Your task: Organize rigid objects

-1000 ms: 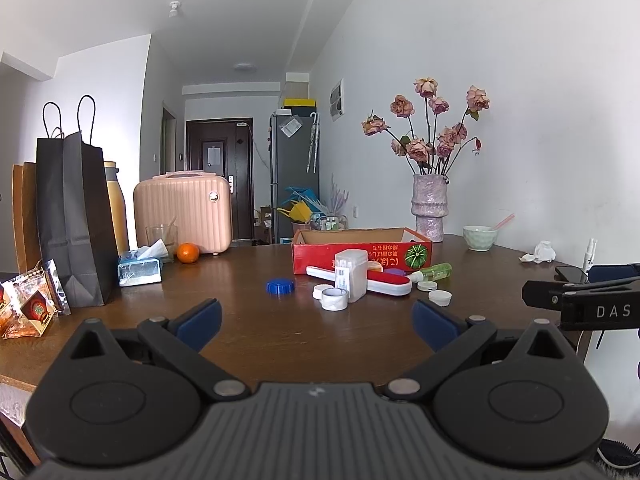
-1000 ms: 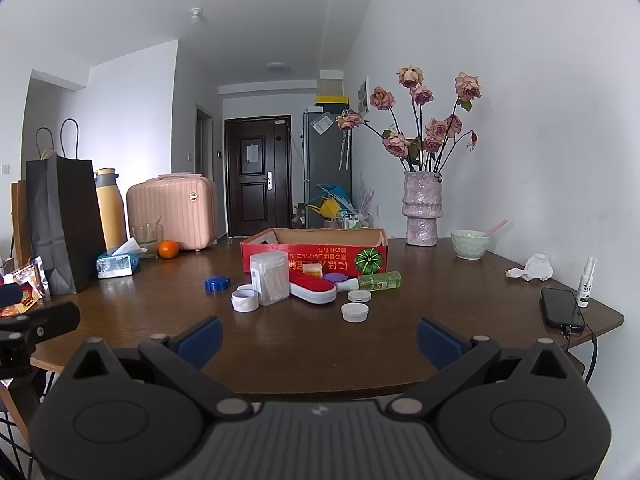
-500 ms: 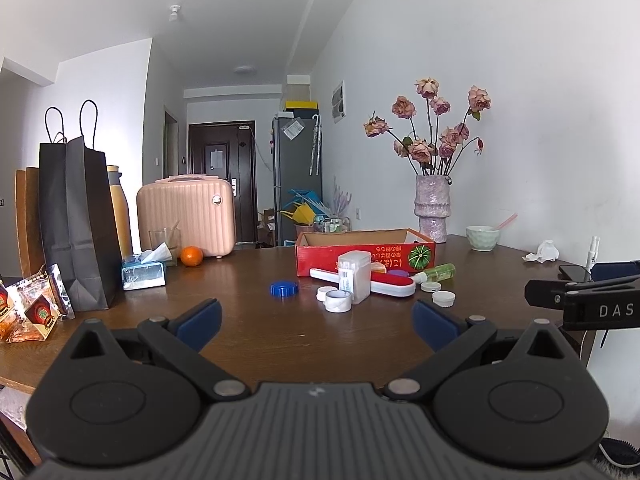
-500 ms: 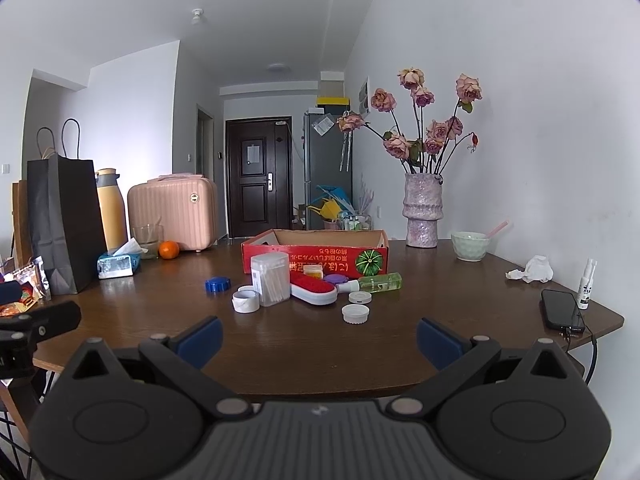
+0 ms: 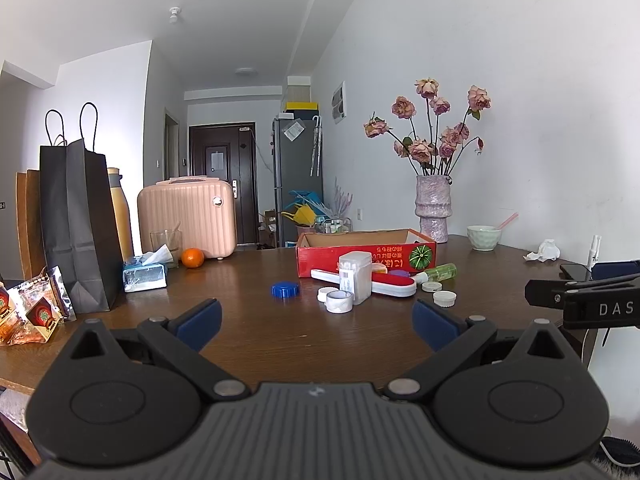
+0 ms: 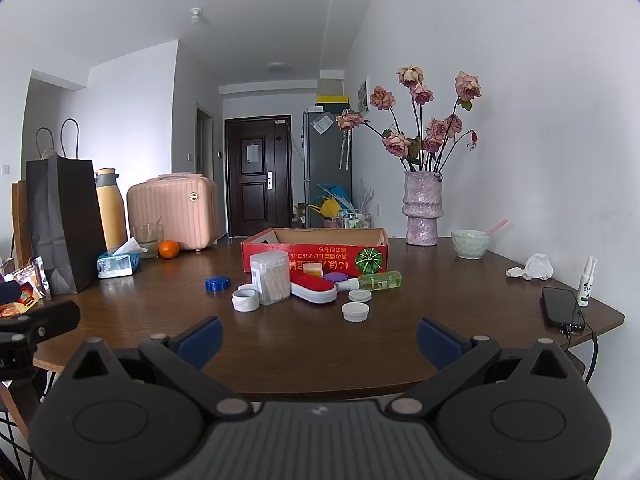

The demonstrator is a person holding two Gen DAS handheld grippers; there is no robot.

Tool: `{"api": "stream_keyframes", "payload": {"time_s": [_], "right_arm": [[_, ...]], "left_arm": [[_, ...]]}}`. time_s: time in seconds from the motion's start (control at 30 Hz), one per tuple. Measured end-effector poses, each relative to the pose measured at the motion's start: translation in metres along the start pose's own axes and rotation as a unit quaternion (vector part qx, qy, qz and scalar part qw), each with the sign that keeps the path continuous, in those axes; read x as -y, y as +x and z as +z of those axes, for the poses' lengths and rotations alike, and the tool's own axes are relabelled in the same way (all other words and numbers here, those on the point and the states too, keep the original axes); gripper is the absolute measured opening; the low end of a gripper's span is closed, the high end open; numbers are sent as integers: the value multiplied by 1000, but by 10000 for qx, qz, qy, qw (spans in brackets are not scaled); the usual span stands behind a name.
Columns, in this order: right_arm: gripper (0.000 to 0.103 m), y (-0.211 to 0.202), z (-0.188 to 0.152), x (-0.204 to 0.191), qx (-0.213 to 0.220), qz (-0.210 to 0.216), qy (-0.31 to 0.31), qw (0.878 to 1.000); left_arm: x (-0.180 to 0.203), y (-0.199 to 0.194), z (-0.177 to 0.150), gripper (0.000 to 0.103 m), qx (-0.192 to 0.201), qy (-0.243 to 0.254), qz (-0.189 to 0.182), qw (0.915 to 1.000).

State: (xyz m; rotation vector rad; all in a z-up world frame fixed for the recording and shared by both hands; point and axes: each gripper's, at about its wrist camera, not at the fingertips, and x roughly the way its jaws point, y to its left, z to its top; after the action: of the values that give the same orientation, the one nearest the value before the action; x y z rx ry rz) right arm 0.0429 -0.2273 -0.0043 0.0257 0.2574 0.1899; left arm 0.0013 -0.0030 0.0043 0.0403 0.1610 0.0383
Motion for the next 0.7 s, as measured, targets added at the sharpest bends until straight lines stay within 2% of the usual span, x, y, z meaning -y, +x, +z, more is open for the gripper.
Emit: {"api": "stream_keyframes", "payload": {"time_s": [0.7], "right_arm": [[103, 2, -2, 1, -26, -6, 15, 10000]], "left_arm": [[2, 0, -1, 103, 10, 26, 24, 10000]]}}
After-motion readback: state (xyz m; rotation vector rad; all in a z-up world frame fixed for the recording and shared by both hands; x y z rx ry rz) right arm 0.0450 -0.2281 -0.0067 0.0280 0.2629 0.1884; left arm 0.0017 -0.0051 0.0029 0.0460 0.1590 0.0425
